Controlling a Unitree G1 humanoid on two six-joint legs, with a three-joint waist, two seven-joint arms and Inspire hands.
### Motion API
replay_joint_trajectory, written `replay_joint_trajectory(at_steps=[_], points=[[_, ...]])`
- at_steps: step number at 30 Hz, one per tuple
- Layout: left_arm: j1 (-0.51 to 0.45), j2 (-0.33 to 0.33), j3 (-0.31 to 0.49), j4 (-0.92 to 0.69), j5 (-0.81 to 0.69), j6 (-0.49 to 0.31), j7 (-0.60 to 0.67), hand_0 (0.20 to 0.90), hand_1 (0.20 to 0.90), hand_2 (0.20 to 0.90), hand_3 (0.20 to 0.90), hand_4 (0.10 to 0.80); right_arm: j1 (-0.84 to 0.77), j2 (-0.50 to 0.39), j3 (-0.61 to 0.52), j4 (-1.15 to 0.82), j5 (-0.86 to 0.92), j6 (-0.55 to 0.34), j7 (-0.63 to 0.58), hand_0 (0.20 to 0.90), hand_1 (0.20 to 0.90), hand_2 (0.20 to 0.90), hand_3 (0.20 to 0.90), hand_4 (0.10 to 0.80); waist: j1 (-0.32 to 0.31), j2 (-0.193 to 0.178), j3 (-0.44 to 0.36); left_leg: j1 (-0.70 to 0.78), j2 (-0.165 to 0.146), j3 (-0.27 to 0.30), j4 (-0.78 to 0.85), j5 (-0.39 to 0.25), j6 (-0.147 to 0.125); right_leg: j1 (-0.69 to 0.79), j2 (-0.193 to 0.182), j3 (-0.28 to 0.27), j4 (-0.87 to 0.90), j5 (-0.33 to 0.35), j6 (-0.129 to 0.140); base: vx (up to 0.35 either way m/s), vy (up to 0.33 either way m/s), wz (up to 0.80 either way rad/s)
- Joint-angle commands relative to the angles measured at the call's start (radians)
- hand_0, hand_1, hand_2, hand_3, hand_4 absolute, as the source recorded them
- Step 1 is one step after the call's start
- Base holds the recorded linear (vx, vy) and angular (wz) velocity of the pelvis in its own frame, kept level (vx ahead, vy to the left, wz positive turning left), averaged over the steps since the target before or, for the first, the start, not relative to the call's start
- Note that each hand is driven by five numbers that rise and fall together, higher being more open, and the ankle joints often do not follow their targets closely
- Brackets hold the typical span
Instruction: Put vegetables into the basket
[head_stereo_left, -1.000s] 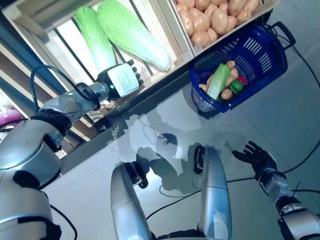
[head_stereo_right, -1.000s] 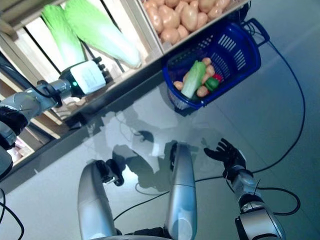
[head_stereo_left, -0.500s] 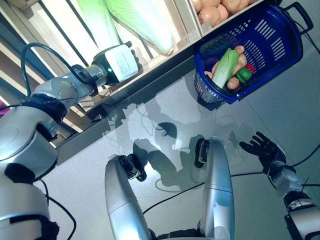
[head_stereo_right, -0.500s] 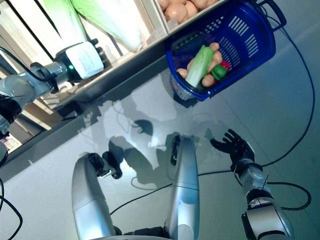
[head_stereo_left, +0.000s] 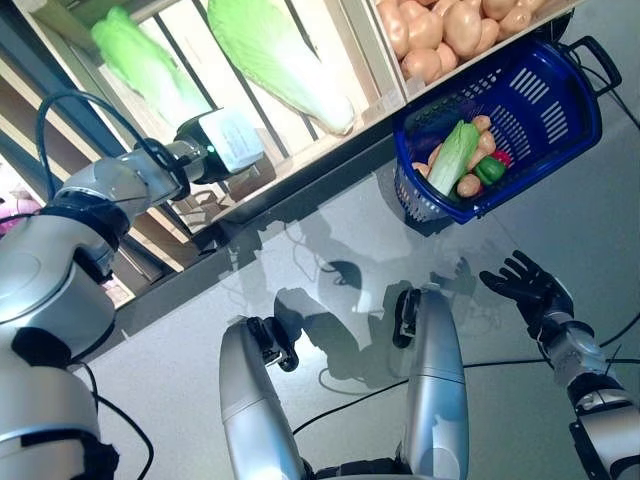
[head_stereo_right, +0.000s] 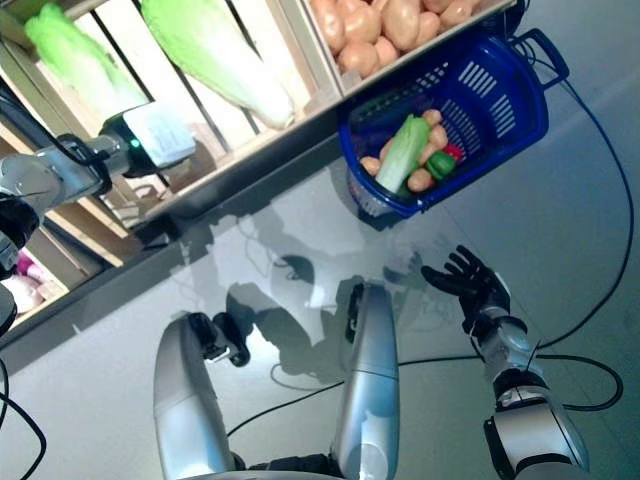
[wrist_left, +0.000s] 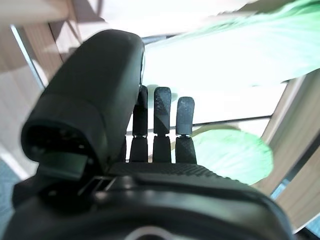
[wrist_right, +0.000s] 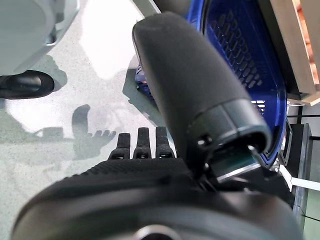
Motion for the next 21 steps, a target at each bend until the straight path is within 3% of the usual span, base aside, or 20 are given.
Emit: replay_joint_trajectory(at_steps=[1,6,13,16,21], points=[[-0.002,0.075,0.033,0.030,-0.188,0.007,0.153,0.300,0.300,0.300,0.300,0.400,0.018,-0.076,-0.052,0.026,0.057,-0.041,0.005,0.900,0.900,0.900,0.900,0.800,-0.026,0.021,-0.103,0.065,0.031,-0.048,-0.064,-0.062,-0.076,0.129,-0.039,-0.003,-0.166,0.086,0.061,0.080,0.025,-0.02],[0.032,0.095,0.091,0.005,-0.399,-0.074,0.286,0.300,0.300,0.300,0.300,0.400,0.049,-0.058,-0.052,0.022,0.058,-0.054,0.018,0.900,0.900,0.900,0.900,0.800,-0.015,0.024,-0.145,0.183,0.015,-0.011,-0.200,-0.012,-0.073,0.231,-0.025,-0.019,-0.264,0.107,0.051,0.079,0.025,-0.04],[0.111,0.078,0.206,-0.041,-0.616,-0.251,0.268,0.300,0.300,0.300,0.300,0.400,0.071,-0.023,-0.042,0.001,0.013,-0.071,0.019,0.900,0.900,0.900,0.900,0.800,0.000,0.025,-0.201,0.341,-0.011,0.029,-0.350,0.031,-0.060,0.379,-0.015,-0.044,-0.382,0.122,0.033,0.073,0.006,-0.07],[0.139,0.057,0.247,-0.068,-0.653,-0.301,0.242,0.300,0.300,0.300,0.300,0.400,0.069,-0.010,-0.038,0.001,0.004,-0.061,0.008,0.900,0.900,0.900,0.900,0.800,0.009,0.023,-0.223,0.391,-0.017,0.041,-0.380,0.033,-0.053,0.429,-0.020,-0.059,-0.407,0.121,0.028,0.093,-0.028,-0.03],[0.184,0.046,0.285,-0.085,-0.606,-0.297,0.201,0.300,0.300,0.300,0.300,0.400,0.077,0.006,-0.045,0.005,-0.020,-0.051,0.009,0.900,0.900,0.900,0.900,0.800,0.015,0.019,-0.244,0.442,-0.019,0.046,-0.401,0.030,-0.048,0.475,-0.027,-0.074,-0.417,0.116,0.031,0.103,-0.026,-0.01]])
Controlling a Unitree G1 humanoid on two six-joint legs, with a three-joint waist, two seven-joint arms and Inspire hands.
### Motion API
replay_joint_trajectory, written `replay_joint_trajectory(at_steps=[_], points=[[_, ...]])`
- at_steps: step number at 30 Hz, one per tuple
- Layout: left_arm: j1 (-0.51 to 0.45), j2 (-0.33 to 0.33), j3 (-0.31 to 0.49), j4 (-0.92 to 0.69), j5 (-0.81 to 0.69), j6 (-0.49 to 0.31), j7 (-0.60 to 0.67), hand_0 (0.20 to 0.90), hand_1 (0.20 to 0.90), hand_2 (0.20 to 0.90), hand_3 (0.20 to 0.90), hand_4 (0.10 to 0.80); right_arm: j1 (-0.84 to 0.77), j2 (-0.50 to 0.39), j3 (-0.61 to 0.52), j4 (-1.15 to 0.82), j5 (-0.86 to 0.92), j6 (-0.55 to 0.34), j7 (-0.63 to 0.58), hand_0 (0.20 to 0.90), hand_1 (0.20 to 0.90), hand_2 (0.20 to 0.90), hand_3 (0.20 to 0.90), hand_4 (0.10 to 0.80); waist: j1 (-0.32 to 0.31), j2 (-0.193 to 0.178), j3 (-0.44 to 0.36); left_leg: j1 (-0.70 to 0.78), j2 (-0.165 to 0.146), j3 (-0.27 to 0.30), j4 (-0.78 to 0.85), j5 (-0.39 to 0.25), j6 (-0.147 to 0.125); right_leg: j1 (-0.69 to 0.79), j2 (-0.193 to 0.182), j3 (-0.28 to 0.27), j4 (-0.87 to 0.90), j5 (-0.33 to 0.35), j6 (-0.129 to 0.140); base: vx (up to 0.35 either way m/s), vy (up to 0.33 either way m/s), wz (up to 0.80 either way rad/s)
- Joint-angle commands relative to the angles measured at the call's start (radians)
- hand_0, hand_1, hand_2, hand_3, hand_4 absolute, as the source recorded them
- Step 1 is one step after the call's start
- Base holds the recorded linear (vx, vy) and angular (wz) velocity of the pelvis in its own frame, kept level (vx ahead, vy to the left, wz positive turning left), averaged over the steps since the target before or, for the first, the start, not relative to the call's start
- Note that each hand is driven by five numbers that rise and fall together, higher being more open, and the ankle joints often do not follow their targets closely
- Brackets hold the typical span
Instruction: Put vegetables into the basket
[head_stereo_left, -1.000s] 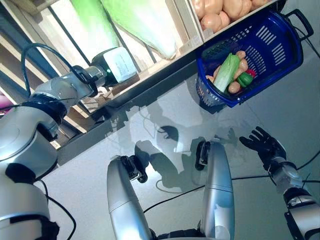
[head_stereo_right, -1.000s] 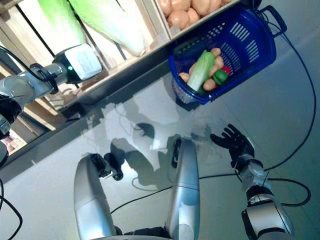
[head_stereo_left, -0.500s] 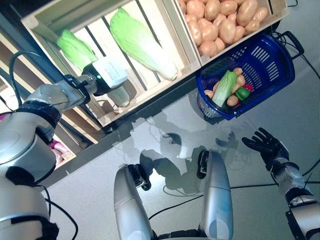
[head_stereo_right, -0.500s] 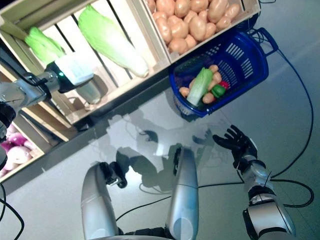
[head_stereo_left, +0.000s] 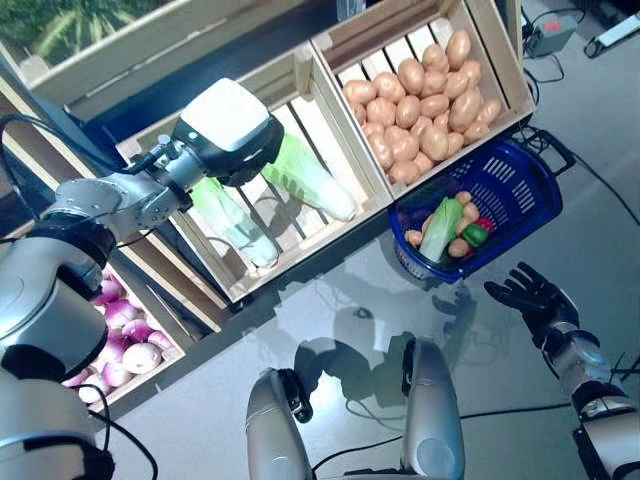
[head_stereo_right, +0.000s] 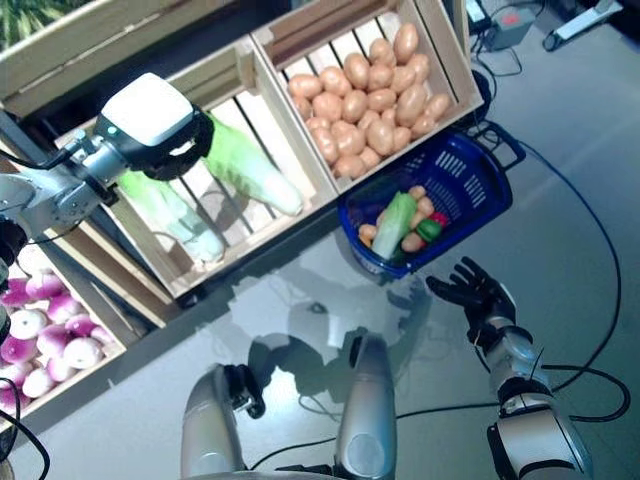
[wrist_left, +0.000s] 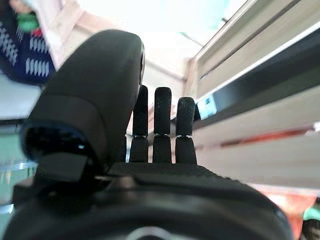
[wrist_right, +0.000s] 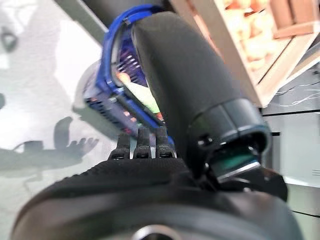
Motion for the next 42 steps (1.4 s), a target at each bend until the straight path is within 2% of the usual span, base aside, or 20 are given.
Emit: replay_joint_trajectory(at_steps=[1,2,6,11,16,20,23,27,35,37,40,42], points=[[0.072,0.003,0.092,-0.002,-0.089,0.038,-0.058,0.505,0.505,0.505,0.505,0.536,0.054,0.011,-0.038,-0.003,-0.015,-0.051,-0.002,0.900,0.900,0.900,0.900,0.800,0.005,-0.014,-0.117,0.045,0.012,-0.026,-0.076,-0.006,0.004,0.106,-0.047,-0.004,-0.134,0.093,0.004,0.089,-0.013,-0.01],[0.080,0.000,0.094,0.001,-0.094,0.055,-0.083,0.900,0.900,0.900,0.900,0.800,0.056,0.012,-0.038,-0.002,-0.016,-0.050,-0.004,0.900,0.900,0.900,0.900,0.800,0.005,-0.014,-0.116,0.046,0.013,-0.026,-0.075,-0.007,0.003,0.107,-0.048,-0.005,-0.134,0.093,0.004,0.079,-0.001,0.01],[0.088,-0.006,0.062,0.023,-0.048,0.111,-0.205,0.900,0.900,0.900,0.900,0.800,0.035,0.005,-0.032,0.004,-0.033,-0.022,-0.017,0.900,0.900,0.900,0.900,0.800,-0.002,-0.013,-0.096,0.025,0.016,-0.031,-0.059,-0.010,-0.001,0.083,-0.058,-0.002,-0.119,0.097,0.012,-0.008,0.006,0.00],[0.051,-0.020,-0.033,0.037,-0.063,0.209,-0.344,0.900,0.900,0.900,0.900,0.800,0.022,-0.013,-0.024,0.016,-0.021,0.001,-0.029,0.900,0.900,0.900,0.900,0.800,-0.016,-0.011,-0.059,-0.026,0.023,-0.042,-0.034,-0.007,-0.007,0.033,-0.068,0.009,-0.102,0.109,0.025,-0.037,0.018,0.04],[0.037,-0.017,-0.088,0.039,-0.074,0.289,-0.427,0.900,0.900,0.900,0.900,0.800,0.026,-0.030,-0.022,0.022,-0.006,-0.002,-0.031,0.900,0.900,0.900,0.900,0.800,-0.020,-0.015,-0.025,-0.091,0.032,-0.069,0.016,-0.017,-0.019,-0.017,-0.078,0.020,-0.077,0.114,0.037,-0.018,0.006,0.04],[0.030,-0.014,-0.100,0.042,-0.087,0.317,-0.426,0.900,0.900,0.900,0.900,0.800,0.033,-0.036,-0.022,0.020,-0.004,-0.012,-0.017,0.900,0.900,0.900,0.900,0.800,-0.021,-0.021,-0.007,-0.127,0.036,-0.080,0.047,-0.023,-0.025,-0.048,-0.079,0.023,-0.060,0.116,0.045,-0.018,0.001,0.01],[0.014,-0.001,-0.103,0.034,-0.037,0.333,-0.364,0.900,0.900,0.900,0.900,0.800,0.041,-0.048,-0.025,0.010,0.005,-0.019,-0.001,0.900,0.900,0.900,0.900,0.800,-0.016,-0.027,0.019,-0.175,0.042,-0.088,0.082,-0.031,-0.035,-0.088,-0.083,0.023,-0.040,0.118,0.057,-0.058,-0.007,0.01],[-0.021,-0.002,-0.086,0.041,0.034,0.371,-0.218,0.900,0.900,0.900,0.900,0.800,0.046,-0.053,-0.011,-0.005,0.020,-0.028,0.003,0.900,0.900,0.900,0.900,0.800,-0.009,-0.036,0.040,-0.239,0.050,-0.101,0.134,-0.042,-0.042,-0.141,-0.085,0.024,-0.004,0.112,0.060,-0.048,0.001,0.04],[-0.042,-0.021,-0.083,0.082,0.190,0.452,-0.217,0.900,0.900,0.900,0.900,0.800,0.036,-0.057,-0.007,-0.022,0.051,-0.043,0.021,0.900,0.900,0.900,0.900,0.800,-0.004,-0.043,0.074,-0.313,0.060,-0.120,0.202,-0.066,-0.052,-0.210,-0.092,0.027,0.050,0.101,0.064,-0.034,-0.007,0.02],[-0.040,-0.023,-0.085,0.103,0.269,0.464,-0.150,0.900,0.900,0.900,0.900,0.800,0.031,-0.062,-0.003,-0.024,0.051,-0.044,0.019,0.900,0.900,0.900,0.900,0.800,-0.004,-0.043,0.081,-0.331,0.062,-0.124,0.219,-0.072,-0.055,-0.226,-0.092,0.032,0.062,0.099,0.064,0.000,0.000,0.00],[-0.049,-0.017,-0.082,0.125,0.383,0.509,0.014,0.900,0.900,0.900,0.900,0.800,0.029,-0.075,0.001,-0.034,0.058,-0.040,0.009,0.900,0.900,0.900,0.900,0.800,-0.006,-0.042,0.093,-0.378,0.070,-0.135,0.261,-0.085,-0.059,-0.268,-0.095,0.044,0.093,0.092,0.063,-0.022,0.026,0.02],[-0.052,-0.013,-0.078,0.129,0.419,0.525,0.050,0.900,0.900,0.900,0.900,0.800,0.036,-0.078,-0.002,-0.038,0.067,-0.047,0.010,0.900,0.900,0.900,0.900,0.800,-0.006,-0.042,0.103,-0.407,0.075,-0.141,0.287,-0.092,-0.062,-0.294,-0.098,0.048,0.113,0.088,0.062,-0.060,0.038,0.03]])
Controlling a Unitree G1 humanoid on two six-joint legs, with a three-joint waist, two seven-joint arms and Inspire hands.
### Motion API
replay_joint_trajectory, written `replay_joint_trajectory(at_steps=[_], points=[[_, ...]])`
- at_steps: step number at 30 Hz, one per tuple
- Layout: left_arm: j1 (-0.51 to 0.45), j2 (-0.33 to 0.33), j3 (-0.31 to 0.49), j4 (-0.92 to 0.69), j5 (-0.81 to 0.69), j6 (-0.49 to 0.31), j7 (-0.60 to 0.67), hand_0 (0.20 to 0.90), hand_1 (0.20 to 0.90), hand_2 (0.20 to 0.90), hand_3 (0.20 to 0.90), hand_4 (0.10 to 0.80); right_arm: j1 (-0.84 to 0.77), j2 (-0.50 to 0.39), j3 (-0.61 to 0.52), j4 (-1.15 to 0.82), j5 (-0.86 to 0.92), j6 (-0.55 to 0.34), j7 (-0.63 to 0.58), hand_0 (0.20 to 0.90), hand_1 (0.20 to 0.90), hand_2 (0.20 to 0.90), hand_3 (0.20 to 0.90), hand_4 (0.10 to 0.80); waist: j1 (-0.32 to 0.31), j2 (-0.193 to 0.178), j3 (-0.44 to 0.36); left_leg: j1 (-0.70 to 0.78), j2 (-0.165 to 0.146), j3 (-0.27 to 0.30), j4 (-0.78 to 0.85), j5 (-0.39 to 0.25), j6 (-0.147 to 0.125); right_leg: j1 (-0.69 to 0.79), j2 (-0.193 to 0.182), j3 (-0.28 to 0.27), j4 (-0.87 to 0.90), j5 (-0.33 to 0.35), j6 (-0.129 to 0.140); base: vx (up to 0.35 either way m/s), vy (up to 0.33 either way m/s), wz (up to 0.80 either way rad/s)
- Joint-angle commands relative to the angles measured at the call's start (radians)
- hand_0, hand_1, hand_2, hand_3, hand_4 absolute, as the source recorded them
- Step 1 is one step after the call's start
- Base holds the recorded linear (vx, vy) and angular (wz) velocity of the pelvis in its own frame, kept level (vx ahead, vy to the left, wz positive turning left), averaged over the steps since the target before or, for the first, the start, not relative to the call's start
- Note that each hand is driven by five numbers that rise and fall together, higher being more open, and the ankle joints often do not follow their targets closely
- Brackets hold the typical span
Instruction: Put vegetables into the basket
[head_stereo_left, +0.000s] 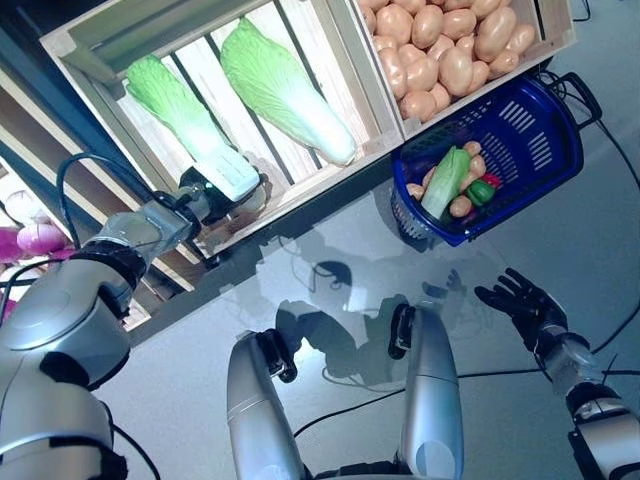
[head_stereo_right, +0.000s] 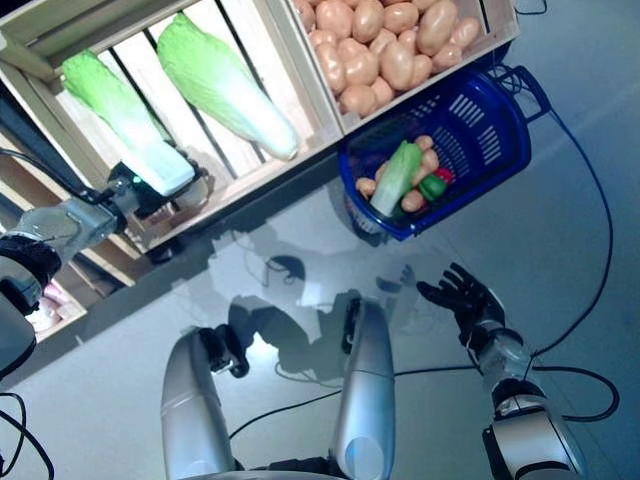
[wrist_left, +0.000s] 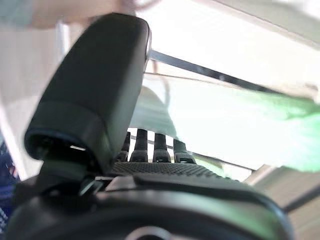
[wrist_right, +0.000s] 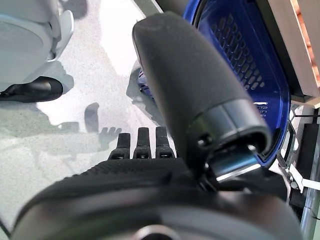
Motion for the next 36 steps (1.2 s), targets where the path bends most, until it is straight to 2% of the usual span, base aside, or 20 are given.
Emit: replay_joint_trajectory(at_steps=[1,4,11,17,18,19,22,30,36], points=[[-0.107,0.071,0.054,0.034,0.084,0.111,0.150,0.900,0.900,0.900,0.900,0.800,0.030,-0.093,-0.020,-0.015,0.072,-0.090,0.019,0.900,0.900,0.900,0.900,0.800,0.002,0.008,0.006,-0.046,0.067,-0.071,0.052,-0.076,-0.101,0.026,-0.065,0.022,-0.082,0.095,0.081,-0.075,0.029,0.01],[-0.105,0.079,0.063,0.041,0.146,0.098,0.140,0.900,0.900,0.900,0.900,0.800,0.035,-0.095,-0.025,-0.017,0.088,-0.098,0.019,0.900,0.900,0.900,0.900,0.800,0.003,0.008,0.019,-0.094,0.072,-0.081,0.096,-0.090,-0.102,-0.022,-0.069,0.028,-0.043,0.087,0.077,-0.064,0.016,0.03],[-0.092,0.084,0.038,0.059,0.158,0.139,0.016,0.900,0.900,0.900,0.900,0.800,0.013,-0.128,-0.034,-0.030,0.124,-0.085,0.018,0.900,0.900,0.900,0.900,0.800,-0.003,0.013,0.030,-0.208,0.080,-0.119,0.183,-0.118,-0.108,-0.130,-0.080,0.062,0.028,0.075,0.075,-0.038,0.038,0.04],[-0.088,0.099,0.035,0.053,0.144,0.144,0.033,0.900,0.900,0.900,0.900,0.800,0.013,-0.148,-0.036,-0.060,0.158,-0.084,0.017,0.900,0.900,0.900,0.900,0.800,-0.008,0.018,0.034,-0.265,0.085,-0.132,0.223,-0.131,-0.102,-0.194,-0.081,0.080,0.077,0.067,0.068,-0.040,0.050,-0.01],[-0.089,0.102,0.035,0.052,0.145,0.133,0.035,0.486,0.486,0.486,0.486,0.524,0.015,-0.150,-0.039,-0.060,0.165,-0.084,0.020,0.900,0.900,0.900,0.900,0.800,-0.007,0.019,0.033,-0.273,0.085,-0.134,0.231,-0.134,-0.102,-0.201,-0.082,0.082,0.084,0.064,0.066,-0.034,0.022,-0.02],[-0.090,0.102,0.032,0.052,0.137,0.121,0.031,0.300,0.300,0.300,0.300,0.400,0.016,-0.150,-0.042,-0.061,0.168,-0.086,0.021,0.900,0.900,0.900,0.900,0.800,-0.007,0.020,0.032,-0.277,0.085,-0.135,0.234,-0.135,-0.100,-0.206,-0.083,0.083,0.090,0.062,0.065,0.000,0.000,0.00],[-0.093,0.103,0.024,0.043,0.116,0.070,0.039,0.300,0.300,0.300,0.300,0.400,0.017,-0.150,-0.048,-0.059,0.174,-0.090,0.030,0.900,0.900,0.900,0.900,0.800,-0.006,0.023,0.025,-0.282,0.086,-0.136,0.250,-0.144,-0.095,-0.213,-0.084,0.082,0.114,0.048,0.059,0.000,0.000,0.00],[-0.094,0.123,0.017,0.026,0.089,0.026,0.089,0.300,0.300,0.300,0.300,0.400,0.005,-0.153,-0.050,-0.064,0.182,-0.082,0.036,0.900,0.900,0.900,0.900,0.800,-0.003,0.027,0.000,-0.267,0.094,-0.135,0.262,-0.153,-0.083,-0.204,-0.086,0.077,0.145,0.023,0.048,0.000,0.000,0.00],[-0.077,0.131,0.030,0.013,0.058,-0.025,0.106,0.300,0.300,0.300,0.300,0.400,0.007,-0.143,-0.055,-0.069,0.178,-0.069,0.044,0.900,0.900,0.900,0.900,0.800,-0.004,0.028,-0.033,-0.193,0.092,-0.104,0.212,-0.135,-0.070,-0.129,-0.079,0.047,0.104,0.024,0.041,0.015,-0.015,-0.02]])
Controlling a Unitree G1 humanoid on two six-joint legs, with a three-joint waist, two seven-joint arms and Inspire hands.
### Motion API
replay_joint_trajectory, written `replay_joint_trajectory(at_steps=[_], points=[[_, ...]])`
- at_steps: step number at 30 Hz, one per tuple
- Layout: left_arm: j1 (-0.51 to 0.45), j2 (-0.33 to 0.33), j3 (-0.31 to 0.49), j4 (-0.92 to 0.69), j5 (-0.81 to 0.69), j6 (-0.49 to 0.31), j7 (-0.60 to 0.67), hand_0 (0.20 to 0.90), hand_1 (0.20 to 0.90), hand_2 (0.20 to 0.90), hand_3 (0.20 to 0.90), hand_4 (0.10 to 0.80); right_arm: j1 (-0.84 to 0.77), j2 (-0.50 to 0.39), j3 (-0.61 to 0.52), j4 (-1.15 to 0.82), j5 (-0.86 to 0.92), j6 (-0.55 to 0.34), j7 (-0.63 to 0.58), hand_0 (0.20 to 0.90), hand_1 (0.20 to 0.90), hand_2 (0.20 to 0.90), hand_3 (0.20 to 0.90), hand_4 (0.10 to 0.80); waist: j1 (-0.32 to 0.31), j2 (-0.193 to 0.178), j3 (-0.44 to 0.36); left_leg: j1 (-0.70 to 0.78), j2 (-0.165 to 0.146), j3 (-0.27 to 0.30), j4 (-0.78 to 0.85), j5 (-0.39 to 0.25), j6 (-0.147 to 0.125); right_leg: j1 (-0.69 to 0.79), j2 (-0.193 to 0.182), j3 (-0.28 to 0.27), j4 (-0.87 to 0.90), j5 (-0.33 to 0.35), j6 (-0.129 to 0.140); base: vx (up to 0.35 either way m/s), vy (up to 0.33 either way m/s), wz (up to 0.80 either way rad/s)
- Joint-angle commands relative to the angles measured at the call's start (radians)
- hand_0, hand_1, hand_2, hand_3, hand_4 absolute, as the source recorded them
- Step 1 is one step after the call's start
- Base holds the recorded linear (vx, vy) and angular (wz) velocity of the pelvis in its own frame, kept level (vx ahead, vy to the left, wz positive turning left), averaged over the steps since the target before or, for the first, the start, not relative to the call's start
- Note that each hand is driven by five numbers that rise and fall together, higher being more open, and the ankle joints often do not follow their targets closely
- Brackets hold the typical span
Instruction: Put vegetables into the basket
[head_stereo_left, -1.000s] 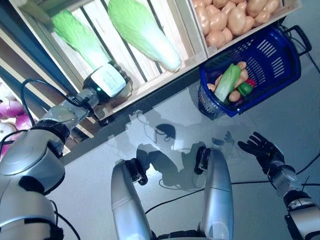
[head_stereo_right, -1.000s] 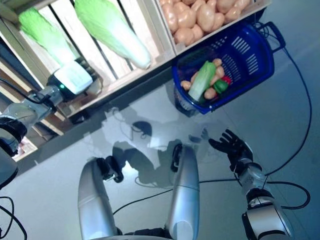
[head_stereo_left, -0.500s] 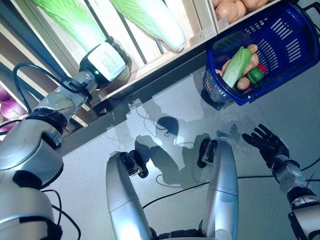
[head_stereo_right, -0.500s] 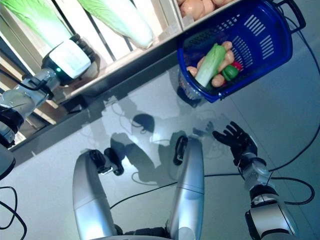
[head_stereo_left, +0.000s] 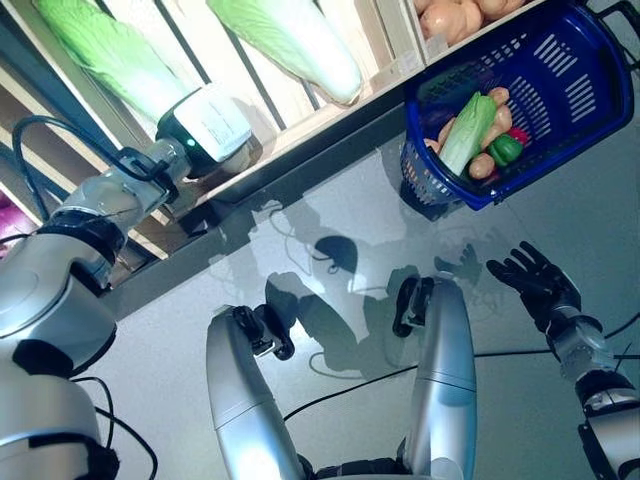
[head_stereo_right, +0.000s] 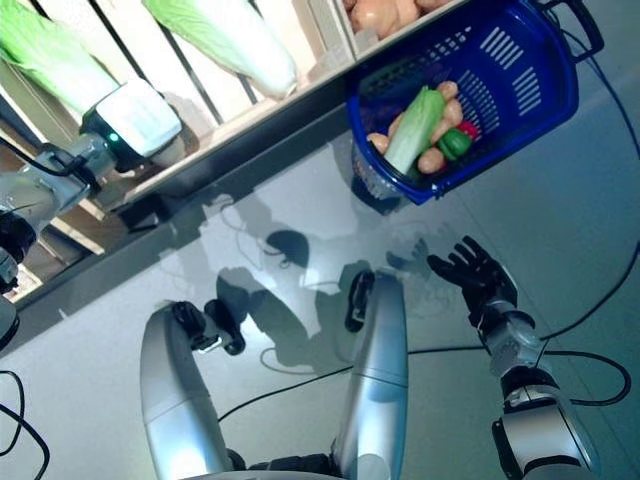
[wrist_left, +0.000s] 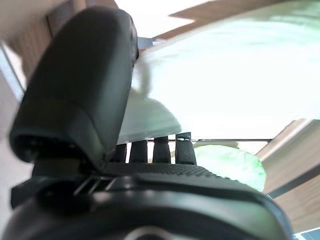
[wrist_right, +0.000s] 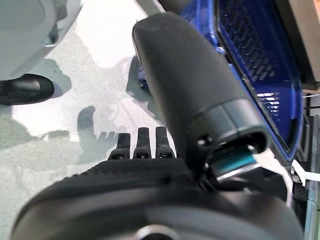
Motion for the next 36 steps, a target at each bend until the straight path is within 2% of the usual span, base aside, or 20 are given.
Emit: replay_joint_trajectory(at_steps=[1,7,11,14,17,20,24,25,28,30,36], points=[[0.052,0.083,0.019,0.023,-0.079,-0.041,0.041,0.300,0.300,0.300,0.300,0.400,0.030,-0.085,-0.051,0.006,0.050,-0.058,0.038,0.900,0.900,0.900,0.900,0.800,-0.002,0.012,-0.084,0.086,0.026,-0.053,-0.067,-0.080,-0.088,0.156,-0.051,-0.019,-0.168,0.069,0.064,0.049,-0.012,-0.04],[0.088,0.086,0.040,0.008,-0.147,-0.096,0.127,0.300,0.300,0.300,0.300,0.400,0.032,-0.066,-0.037,0.008,0.031,-0.052,0.039,0.900,0.900,0.900,0.900,0.800,-0.002,0.016,-0.129,0.242,0.013,-0.006,-0.223,-0.020,-0.081,0.300,-0.027,-0.036,-0.291,0.090,0.064,0.082,-0.021,-0.05],[0.103,0.083,0.053,-0.004,-0.294,-0.119,0.187,0.300,0.300,0.300,0.300,0.400,0.040,-0.048,-0.029,0.012,0.017,-0.058,0.041,0.900,0.900,0.900,0.900,0.800,0.000,0.021,-0.165,0.349,-0.005,0.018,-0.342,0.027,-0.079,0.395,-0.010,-0.042,-0.372,0.107,0.054,0.090,-0.034,-0.08],[0.130,0.082,0.126,-0.069,-0.467,-0.135,0.232,0.300,0.300,0.300,0.300,0.400,0.071,-0.018,-0.029,-0.008,0.000,-0.076,0.035,0.900,0.900,0.900,0.900,0.800,0.006,0.025,-0.207,0.477,-0.024,0.042,-0.485,0.077,-0.068,0.513,0.006,-0.065,-0.473,0.121,0.034,0.156,-0.047,-0.03],[0.162,0.060,0.214,-0.130,-0.518,-0.165,0.236,0.300,0.300,0.300,0.300,0.400,0.091,0.013,-0.043,-0.011,-0.025,-0.092,0.035,0.900,0.900,0.900,0.900,0.800,0.017,0.023,-0.236,0.566,-0.037,0.065,-0.570,0.101,-0.062,0.596,0.012,-0.094,-0.543,0.129,0.024,0.121,-0.053,0.04],[0.189,0.038,0.275,-0.176,-0.570,-0.197,0.201,0.300,0.300,0.300,0.300,0.400,0.095,0.037,-0.047,-0.014,-0.053,-0.094,0.027,0.900,0.900,0.900,0.900,0.800,0.026,0.024,-0.265,0.637,-0.045,0.075,-0.651,0.134,-0.063,0.669,0.022,-0.119,-0.616,0.147,0.017,0.090,-0.086,-0.03],[0.287,-0.027,0.430,-0.262,-0.681,-0.251,0.095,0.300,0.300,0.300,0.300,0.400,0.110,0.082,-0.034,-0.082,-0.129,-0.098,0.011,0.900,0.900,0.900,0.900,0.800,0.041,0.027,-0.338,0.815,-0.081,0.118,-0.857,0.222,-0.068,0.847,0.069,-0.185,-0.816,0.196,0.007,0.143,-0.120,0.01],[0.302,-0.034,0.450,-0.275,-0.711,-0.264,0.084,0.300,0.300,0.300,0.300,0.400,0.113,0.086,-0.030,-0.100,-0.150,-0.103,0.004,0.900,0.900,0.900,0.900,0.800,0.043,0.026,-0.349,0.826,-0.089,0.135,-0.890,0.260,-0.060,0.862,0.076,-0.202,-0.859,0.229,-0.003,0.085,-0.115,-0.01],[0.390,-0.081,0.552,-0.317,-0.807,-0.302,0.009,0.300,0.300,0.300,0.300,0.400,0.125,0.104,0.001,-0.178,-0.227,-0.107,-0.018,0.900,0.900,0.900,0.900,0.800,0.057,0.023,-0.407,0.942,-0.119,0.155,-1.035,0.315,-0.063,0.987,0.123,-0.238,-1.017,0.269,0.001,0.161,-0.119,-0.03],[0.453,-0.122,0.630,-0.354,-0.897,-0.324,-0.069,0.300,0.300,0.300,0.300,0.400,0.116,0.110,0.034,-0.234,-0.272,-0.082,0.026,0.900,0.900,0.900,0.900,0.800,0.070,0.021,-0.448,1.035,-0.144,0.165,-1.167,0.362,-0.072,1.094,0.157,-0.259,-1.159,0.306,0.009,0.178,-0.109,-0.12],[0.547,-0.212,0.734,-0.447,-1.215,-0.339,-0.264,0.300,0.300,0.300,0.300,0.400,0.064,0.098,0.092,-0.349,-0.368,-0.085,0.031,0.900,0.900,0.900,0.900,0.800,0.089,0.013,-0.499,1.158,-0.176,0.169,-1.350,0.430,-0.085,1.225,0.191,-0.264,-1.337,0.388,0.035,0.092,-0.060,0.03]])
